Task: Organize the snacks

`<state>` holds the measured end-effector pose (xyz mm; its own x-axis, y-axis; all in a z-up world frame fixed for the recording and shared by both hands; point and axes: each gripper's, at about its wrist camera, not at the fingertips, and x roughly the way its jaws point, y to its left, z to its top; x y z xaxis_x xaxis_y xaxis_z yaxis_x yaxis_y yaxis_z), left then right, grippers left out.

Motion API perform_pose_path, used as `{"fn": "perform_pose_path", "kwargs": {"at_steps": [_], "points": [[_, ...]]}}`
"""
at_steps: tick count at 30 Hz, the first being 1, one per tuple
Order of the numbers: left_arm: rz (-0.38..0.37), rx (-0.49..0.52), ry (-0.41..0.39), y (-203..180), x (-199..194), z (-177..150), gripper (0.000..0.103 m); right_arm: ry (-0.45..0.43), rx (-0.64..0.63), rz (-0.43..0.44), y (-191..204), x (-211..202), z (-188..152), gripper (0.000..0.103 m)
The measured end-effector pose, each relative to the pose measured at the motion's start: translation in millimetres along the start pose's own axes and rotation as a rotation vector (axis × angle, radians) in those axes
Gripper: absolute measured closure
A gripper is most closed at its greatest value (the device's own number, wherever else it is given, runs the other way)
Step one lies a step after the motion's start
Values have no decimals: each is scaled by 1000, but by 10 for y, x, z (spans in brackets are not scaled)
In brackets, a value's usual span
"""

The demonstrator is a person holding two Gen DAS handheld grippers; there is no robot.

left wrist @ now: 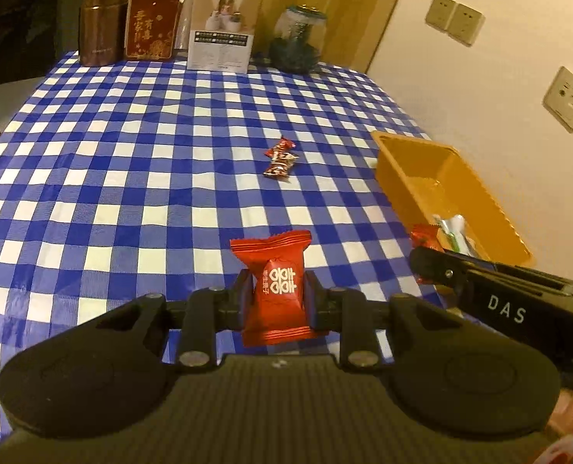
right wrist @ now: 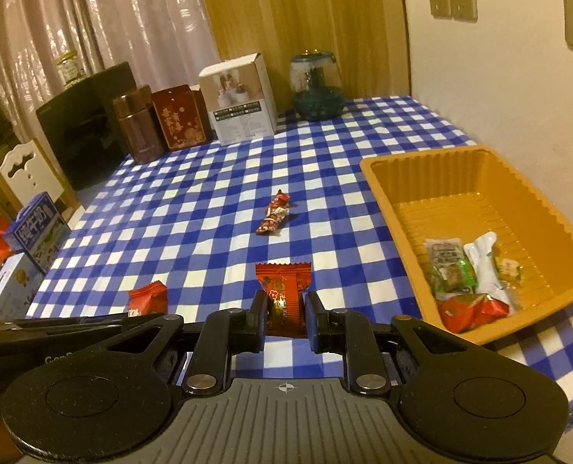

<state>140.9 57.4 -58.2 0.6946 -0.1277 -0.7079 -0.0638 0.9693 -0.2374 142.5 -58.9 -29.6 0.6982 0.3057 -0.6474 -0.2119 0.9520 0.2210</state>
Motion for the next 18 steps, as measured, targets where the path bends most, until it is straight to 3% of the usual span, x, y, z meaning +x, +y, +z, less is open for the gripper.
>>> {"fn": "perform_pose_path", "kwargs": {"at_steps": [9, 18], "points": [[3, 52, -9, -202, -156, -32, 79, -22, -45, -38, -46, -300, -47, 82], [-52, 105, -7, -521, -169, -21, 79, -38, -17, -95, -302, -539, -48, 82]]}}
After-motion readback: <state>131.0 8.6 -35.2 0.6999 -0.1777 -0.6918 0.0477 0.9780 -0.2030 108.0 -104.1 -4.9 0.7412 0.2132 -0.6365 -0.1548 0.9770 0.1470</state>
